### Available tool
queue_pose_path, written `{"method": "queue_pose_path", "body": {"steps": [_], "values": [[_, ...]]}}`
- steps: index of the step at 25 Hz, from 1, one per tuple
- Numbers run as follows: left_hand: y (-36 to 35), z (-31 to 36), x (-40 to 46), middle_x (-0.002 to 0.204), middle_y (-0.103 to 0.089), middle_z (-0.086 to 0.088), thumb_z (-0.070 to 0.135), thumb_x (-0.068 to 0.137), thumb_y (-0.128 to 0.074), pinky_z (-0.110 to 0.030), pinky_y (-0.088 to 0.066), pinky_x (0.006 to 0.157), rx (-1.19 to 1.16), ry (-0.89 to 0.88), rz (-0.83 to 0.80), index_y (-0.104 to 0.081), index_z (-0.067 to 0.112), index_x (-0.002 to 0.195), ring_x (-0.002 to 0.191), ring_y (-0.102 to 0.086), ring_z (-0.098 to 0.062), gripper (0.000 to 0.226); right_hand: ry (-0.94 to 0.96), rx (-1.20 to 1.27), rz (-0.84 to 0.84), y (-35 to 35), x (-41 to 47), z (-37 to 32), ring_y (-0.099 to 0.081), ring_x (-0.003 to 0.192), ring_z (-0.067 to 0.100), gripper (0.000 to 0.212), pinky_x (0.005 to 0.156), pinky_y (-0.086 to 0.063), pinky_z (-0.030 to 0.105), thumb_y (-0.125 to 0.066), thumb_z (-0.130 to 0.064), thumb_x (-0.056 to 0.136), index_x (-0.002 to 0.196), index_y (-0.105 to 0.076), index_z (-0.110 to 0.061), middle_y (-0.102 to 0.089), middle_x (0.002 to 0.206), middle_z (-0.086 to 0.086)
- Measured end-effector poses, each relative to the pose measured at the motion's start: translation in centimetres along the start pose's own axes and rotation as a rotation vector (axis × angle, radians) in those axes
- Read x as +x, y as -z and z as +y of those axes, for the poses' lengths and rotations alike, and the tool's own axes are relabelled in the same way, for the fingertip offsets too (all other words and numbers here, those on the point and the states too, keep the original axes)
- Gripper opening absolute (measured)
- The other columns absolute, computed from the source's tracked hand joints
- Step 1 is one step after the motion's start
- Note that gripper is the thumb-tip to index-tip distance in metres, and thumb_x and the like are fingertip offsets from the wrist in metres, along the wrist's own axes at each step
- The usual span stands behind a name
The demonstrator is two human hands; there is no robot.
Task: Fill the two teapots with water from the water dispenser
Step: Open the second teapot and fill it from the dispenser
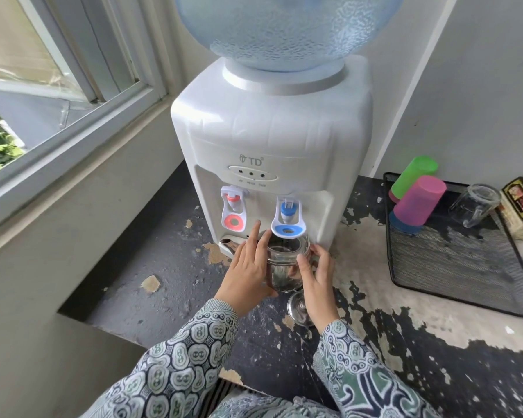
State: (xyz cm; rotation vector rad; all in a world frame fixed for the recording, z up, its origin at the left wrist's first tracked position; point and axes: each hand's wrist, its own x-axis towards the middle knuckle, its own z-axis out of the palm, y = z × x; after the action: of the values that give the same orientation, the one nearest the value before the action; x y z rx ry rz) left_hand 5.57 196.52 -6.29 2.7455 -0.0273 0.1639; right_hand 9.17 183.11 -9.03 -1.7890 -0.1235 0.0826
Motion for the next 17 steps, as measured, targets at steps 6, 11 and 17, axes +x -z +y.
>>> {"method": "queue_pose_path", "body": {"steps": [6,11,17], "values": [[0.02,0.06,-0.13,0.154,0.012,-0.005,0.031,0.066,-0.078,-0.023,0.01,0.112,-0.001,-0.007,-0.014,0.008,0.01,0.144,0.136,0.014,-0.006,0.118,-0.012,0.024,-0.01,-0.05,0.09,0.31,-0.036,0.123,0.024,0.061,0.104,-0.037,0.047,-0.035,-0.084,0.064,0.109,-0.036,-0.043,-0.034,0.124,-0.001],[0.02,0.1,-0.29,0.155,0.012,-0.005,0.038,0.068,-0.073,-0.029,0.005,0.117,0.01,-0.016,-0.015,0.009,0.011,0.144,0.142,0.012,-0.012,0.115,-0.014,0.061,-0.038,0.23,0.09,0.37,-0.036,0.124,0.025,0.035,0.105,-0.035,0.048,-0.042,-0.056,0.077,0.109,-0.036,-0.042,-0.032,0.123,0.0],[-0.55,-0.02,0.1,0.156,0.009,-0.005,0.064,0.071,-0.055,-0.03,0.006,0.116,0.007,0.018,0.004,0.003,0.012,0.145,0.144,0.006,-0.015,0.108,-0.006,0.067,-0.037,0.44,0.29,0.16,-0.033,0.123,0.02,0.043,0.106,-0.032,0.038,-0.042,-0.052,0.076,0.113,-0.038,-0.031,-0.034,0.123,0.002]]}}
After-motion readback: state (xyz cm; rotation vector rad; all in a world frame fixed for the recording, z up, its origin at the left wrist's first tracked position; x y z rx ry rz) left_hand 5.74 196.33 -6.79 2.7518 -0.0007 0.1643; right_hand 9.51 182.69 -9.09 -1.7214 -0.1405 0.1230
